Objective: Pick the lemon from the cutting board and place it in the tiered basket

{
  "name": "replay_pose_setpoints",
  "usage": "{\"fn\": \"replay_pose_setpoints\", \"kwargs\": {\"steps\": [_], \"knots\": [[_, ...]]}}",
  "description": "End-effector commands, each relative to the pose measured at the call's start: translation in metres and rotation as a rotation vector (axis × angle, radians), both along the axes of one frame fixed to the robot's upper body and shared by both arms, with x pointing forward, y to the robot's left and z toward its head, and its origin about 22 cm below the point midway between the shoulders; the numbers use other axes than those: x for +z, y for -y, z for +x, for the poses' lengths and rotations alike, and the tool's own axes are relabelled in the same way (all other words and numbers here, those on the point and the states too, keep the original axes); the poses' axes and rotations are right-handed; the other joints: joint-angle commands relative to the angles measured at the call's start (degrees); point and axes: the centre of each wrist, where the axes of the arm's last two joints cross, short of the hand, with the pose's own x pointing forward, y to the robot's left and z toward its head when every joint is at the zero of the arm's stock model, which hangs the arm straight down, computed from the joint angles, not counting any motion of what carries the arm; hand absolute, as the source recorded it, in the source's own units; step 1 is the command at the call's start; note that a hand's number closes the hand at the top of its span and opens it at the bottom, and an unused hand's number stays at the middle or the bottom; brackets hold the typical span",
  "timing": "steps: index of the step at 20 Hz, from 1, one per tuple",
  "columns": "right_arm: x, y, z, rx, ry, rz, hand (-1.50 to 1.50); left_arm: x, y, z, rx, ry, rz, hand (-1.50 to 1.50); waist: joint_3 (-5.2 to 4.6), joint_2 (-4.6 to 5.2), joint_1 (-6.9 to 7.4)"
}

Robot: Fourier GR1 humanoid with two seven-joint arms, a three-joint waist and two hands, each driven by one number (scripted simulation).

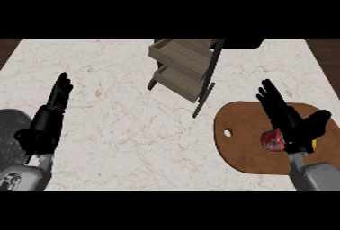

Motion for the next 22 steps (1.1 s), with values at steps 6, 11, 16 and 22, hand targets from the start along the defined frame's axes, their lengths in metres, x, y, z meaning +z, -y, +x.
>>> {"fn": "replay_pose_setpoints", "kwargs": {"steps": [6,11,16,22], "knots": [[0.109,0.0,0.025,0.409,0.469,0.032,1.5,0.022,0.005,-0.002,-0.157,0.07,0.23,0.0,0.95,-0.58,0.66],[0.043,0.061,0.034,-0.365,0.209,-0.133,-1.5,0.013,0.016,-0.015,-0.215,0.022,0.204,0.0,0.82,-0.06,1.03],[0.089,0.077,0.018,-0.187,0.273,-0.251,-1.5,0.024,0.029,-0.008,-0.197,0.024,0.217,0.0,0.75,-0.23,0.19],[0.141,0.102,0.008,-0.075,-0.123,-0.739,-1.5,0.016,0.014,-0.008,-0.177,0.006,0.219,0.0,0.29,-0.51,-0.44]]}}
